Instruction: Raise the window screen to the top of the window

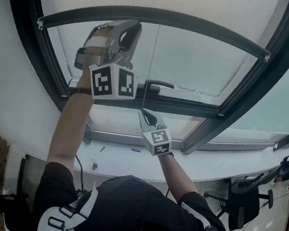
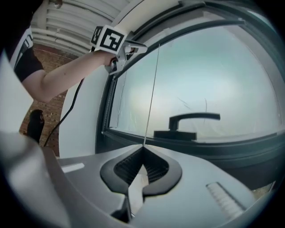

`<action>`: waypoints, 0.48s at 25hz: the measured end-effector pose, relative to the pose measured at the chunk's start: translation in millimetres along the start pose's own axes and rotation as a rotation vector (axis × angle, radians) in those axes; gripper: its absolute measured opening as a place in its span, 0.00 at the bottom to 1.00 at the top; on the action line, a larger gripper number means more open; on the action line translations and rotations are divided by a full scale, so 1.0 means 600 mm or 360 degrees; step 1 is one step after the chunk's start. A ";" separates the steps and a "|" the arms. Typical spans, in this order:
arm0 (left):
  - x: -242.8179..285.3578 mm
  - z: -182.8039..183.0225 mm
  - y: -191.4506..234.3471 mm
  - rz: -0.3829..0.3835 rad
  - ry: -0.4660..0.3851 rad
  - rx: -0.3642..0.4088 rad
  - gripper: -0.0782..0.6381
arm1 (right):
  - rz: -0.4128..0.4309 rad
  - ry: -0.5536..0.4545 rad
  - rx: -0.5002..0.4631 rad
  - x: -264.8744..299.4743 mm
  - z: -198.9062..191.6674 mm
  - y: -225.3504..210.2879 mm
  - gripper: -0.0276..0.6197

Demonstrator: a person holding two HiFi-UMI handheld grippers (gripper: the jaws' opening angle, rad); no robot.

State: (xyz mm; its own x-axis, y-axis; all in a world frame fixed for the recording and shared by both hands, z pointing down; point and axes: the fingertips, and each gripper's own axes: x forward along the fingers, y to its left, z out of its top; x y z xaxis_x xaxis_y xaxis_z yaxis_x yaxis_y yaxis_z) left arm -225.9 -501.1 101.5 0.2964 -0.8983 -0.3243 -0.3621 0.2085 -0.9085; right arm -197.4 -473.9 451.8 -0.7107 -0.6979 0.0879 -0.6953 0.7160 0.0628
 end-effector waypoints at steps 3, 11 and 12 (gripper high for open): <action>-0.020 -0.004 -0.009 0.0025 -0.0031 -0.0111 0.15 | 0.0015 -0.0102 -0.0028 0.001 0.047 -0.001 0.05; -0.053 -0.053 -0.062 -0.0081 -0.0005 -0.0610 0.12 | -0.0002 -0.0159 -0.0206 0.023 0.122 0.005 0.05; -0.058 -0.057 -0.069 -0.0091 -0.0002 -0.0648 0.12 | 0.0006 -0.0153 -0.0201 0.024 0.126 0.005 0.05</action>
State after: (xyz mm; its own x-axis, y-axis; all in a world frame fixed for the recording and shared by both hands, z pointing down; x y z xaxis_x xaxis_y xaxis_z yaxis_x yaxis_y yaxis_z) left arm -251.3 -491.6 159.4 0.3273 -0.9034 -0.2771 -0.6653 -0.0121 -0.7465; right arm -218.1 -482.9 378.1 -0.7242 -0.6895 -0.0066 -0.6782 0.7106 0.1875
